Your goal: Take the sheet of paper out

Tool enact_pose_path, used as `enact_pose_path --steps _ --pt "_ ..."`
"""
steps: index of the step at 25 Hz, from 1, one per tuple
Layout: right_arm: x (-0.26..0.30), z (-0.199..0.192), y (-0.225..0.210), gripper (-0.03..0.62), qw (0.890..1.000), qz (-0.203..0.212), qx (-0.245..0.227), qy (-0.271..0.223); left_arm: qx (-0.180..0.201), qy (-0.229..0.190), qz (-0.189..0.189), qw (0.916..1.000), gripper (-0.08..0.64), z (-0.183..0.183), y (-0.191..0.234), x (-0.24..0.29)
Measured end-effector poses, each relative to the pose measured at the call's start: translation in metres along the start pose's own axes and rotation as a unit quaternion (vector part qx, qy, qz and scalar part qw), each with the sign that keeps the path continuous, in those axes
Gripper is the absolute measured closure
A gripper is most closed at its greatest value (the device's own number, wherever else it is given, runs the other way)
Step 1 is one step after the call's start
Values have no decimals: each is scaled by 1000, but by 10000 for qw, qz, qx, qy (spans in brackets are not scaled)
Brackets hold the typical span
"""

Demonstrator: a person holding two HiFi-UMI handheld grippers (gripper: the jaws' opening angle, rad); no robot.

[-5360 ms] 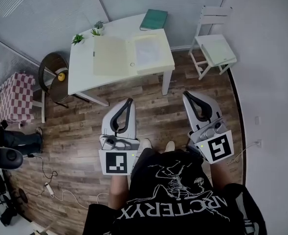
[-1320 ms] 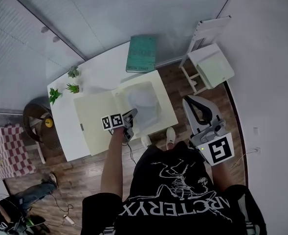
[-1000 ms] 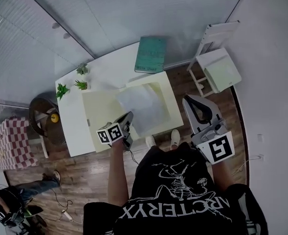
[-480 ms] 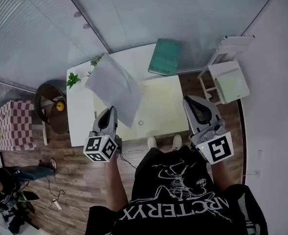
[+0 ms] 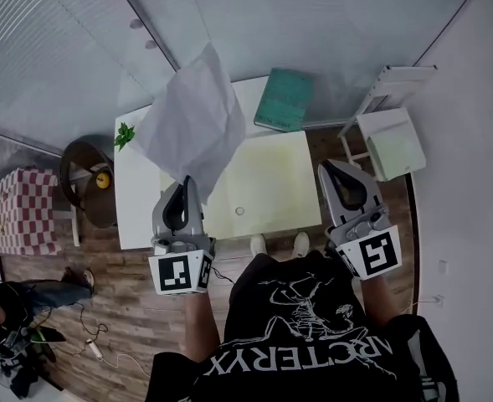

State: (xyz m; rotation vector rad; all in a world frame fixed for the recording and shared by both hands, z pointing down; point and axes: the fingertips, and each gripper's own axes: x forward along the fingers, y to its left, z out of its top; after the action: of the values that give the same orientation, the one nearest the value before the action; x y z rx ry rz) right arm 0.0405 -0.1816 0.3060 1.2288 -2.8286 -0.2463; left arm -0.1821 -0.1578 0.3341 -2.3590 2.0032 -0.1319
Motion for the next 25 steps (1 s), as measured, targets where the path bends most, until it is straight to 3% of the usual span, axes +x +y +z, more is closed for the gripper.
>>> enact_pose_path --steps 5,25 --pt "-2 3 4 581 10000 77 -36 -7 61 -225 -132 9996 549 13 -16 2" --pt "1 7 11 581 9997 141 -199 9 -37 -98 -145 9998 549 8 -24 4"
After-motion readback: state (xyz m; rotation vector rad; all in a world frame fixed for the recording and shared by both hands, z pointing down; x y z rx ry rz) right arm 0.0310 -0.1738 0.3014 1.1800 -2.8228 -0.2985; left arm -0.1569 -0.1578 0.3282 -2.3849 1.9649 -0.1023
